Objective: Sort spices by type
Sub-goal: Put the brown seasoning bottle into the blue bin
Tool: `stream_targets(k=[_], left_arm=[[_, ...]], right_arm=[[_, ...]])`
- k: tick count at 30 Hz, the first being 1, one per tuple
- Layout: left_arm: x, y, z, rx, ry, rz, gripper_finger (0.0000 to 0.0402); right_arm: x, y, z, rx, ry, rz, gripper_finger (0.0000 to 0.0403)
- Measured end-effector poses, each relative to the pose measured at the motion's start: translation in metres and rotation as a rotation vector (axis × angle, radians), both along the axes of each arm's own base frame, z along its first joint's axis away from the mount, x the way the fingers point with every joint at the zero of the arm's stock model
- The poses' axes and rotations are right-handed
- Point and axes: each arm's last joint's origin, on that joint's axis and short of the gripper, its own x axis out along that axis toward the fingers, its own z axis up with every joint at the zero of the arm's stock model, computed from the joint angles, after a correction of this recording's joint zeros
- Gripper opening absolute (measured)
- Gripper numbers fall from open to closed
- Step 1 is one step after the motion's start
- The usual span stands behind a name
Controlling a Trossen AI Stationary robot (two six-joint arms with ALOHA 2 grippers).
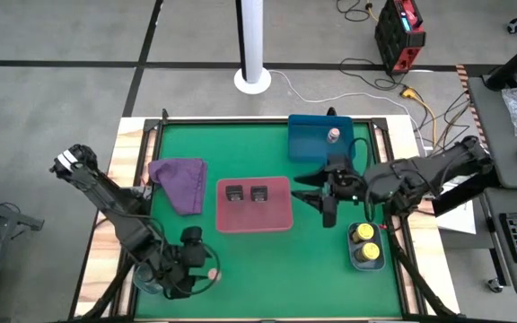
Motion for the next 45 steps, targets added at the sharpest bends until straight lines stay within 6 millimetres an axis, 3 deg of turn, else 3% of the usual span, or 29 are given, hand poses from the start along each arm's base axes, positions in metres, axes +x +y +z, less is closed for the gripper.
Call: stream_targets(k=[11, 18, 23, 45], left_arm=[[0.010, -0.008, -0.019, -0.045, -0.056, 0.065, 0.0265], [0.011, -0.009, -0.027, -0.056, -0.017, 0.098, 0.0265], [0.015, -0.013, -0.044, -0.017, 0.057, 0.072, 0.0265], [0.026, -0.023, -0.072, 0.026, 0.140, 0.093, 0.0264]], right_arm=[[-0.005, -0.001, -0.014, -0.042, 0.139, -0.058, 0.0210], [-0.008, -0.003, -0.021, -0.087, 0.211, -0.075, 0.0210], [-0.009, -0.003, -0.024, -0.103, 0.243, -0.075, 0.0210], [-0.010, -0.003, -0.025, -0.118, 0.259, -0.072, 0.0210]])
